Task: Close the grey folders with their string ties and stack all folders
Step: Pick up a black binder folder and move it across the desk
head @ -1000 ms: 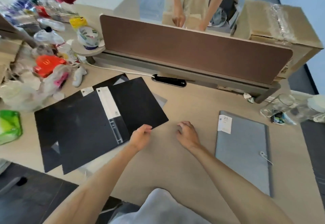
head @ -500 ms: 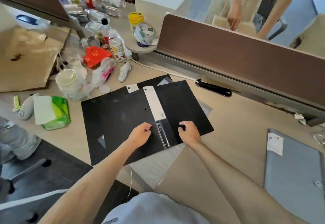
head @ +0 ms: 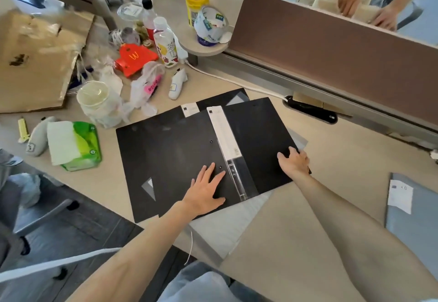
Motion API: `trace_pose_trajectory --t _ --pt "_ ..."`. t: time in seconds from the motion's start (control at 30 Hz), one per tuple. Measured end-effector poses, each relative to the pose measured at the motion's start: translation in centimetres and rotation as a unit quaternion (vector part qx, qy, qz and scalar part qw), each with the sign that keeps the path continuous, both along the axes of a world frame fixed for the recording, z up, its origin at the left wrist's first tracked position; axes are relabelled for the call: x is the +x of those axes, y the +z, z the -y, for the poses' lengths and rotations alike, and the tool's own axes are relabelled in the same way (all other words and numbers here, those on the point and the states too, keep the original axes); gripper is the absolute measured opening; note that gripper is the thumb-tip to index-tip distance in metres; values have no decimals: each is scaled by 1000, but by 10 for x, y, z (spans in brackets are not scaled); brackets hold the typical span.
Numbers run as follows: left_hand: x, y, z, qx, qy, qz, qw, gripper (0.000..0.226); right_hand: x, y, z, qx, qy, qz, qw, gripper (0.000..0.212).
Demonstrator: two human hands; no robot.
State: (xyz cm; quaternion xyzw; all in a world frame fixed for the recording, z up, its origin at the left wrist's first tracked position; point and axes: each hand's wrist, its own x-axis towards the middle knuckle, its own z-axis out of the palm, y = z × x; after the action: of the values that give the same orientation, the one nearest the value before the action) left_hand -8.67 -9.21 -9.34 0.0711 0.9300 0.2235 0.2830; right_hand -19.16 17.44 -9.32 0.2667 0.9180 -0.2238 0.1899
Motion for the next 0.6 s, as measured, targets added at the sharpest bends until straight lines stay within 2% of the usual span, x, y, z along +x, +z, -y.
trace_pose_trajectory --t 0.17,0.43,0.6 --pt "-3 -2 -2 4 14 1 1000 70 -9 -3 -20 2 -32 -5 999 62" --pt "-1 9 -13 24 80 25 996 66 0 1 -42 -80 -90 6 993 73" --pt "13 5 -26 38 123 18 992 66 10 5 -41 -84 -50 55 994 43"
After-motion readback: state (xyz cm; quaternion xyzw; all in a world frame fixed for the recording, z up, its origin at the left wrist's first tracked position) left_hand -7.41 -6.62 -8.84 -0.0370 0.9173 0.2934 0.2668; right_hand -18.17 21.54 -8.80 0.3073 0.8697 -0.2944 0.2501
